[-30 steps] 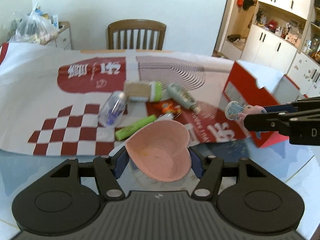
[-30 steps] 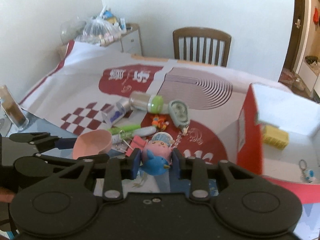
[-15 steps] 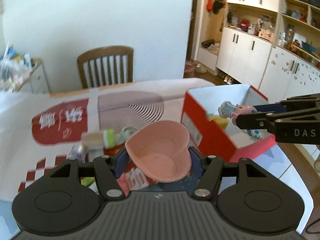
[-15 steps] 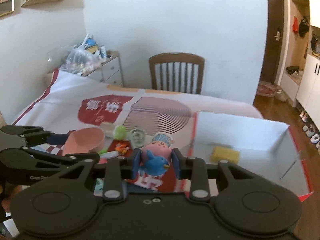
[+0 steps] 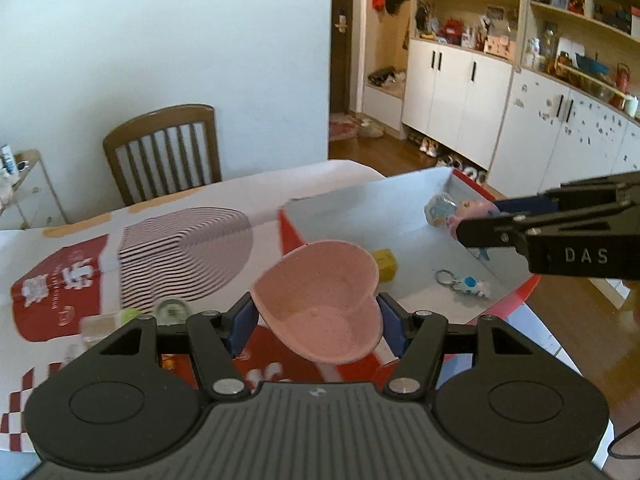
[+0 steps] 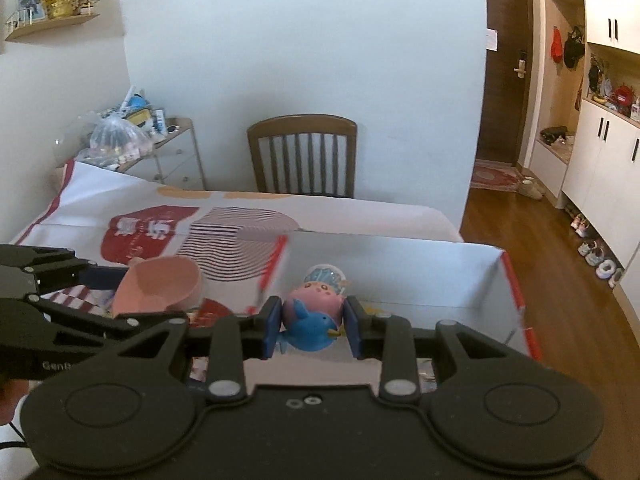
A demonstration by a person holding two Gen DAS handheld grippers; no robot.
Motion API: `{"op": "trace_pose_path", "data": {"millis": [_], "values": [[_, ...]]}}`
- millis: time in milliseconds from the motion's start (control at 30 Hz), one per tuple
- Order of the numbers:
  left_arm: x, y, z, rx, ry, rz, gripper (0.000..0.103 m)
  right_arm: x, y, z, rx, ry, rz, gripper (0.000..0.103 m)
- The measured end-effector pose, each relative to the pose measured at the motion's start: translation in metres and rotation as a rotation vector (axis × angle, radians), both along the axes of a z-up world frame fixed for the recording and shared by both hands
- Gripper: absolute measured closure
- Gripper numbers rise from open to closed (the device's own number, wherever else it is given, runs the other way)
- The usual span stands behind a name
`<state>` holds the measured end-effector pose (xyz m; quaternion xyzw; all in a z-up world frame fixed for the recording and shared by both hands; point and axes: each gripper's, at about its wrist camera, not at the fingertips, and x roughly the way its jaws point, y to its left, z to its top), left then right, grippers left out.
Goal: Organize rigid objects
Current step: 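Carry the pink dish and pig figurine into the shoebox with both tools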
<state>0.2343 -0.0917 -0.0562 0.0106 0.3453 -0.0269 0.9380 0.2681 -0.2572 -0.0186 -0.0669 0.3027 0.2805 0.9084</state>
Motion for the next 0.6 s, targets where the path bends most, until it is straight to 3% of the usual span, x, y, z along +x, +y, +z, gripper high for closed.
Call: {"op": "trace_pose_path", "data": {"millis": [367, 600], "values": [[0.065, -0.056, -0.019, 0.013, 0.079, -0.024, 0.039, 0.056, -0.054, -0.030, -0.048, 0.043, -0.035, 0.071], [0.111, -0.080, -0.046, 0.058, 0.178, -0.034, 0.039, 0.093, -0.054, -0.058, -0.130, 0.083, 0.009, 0.071]]}}
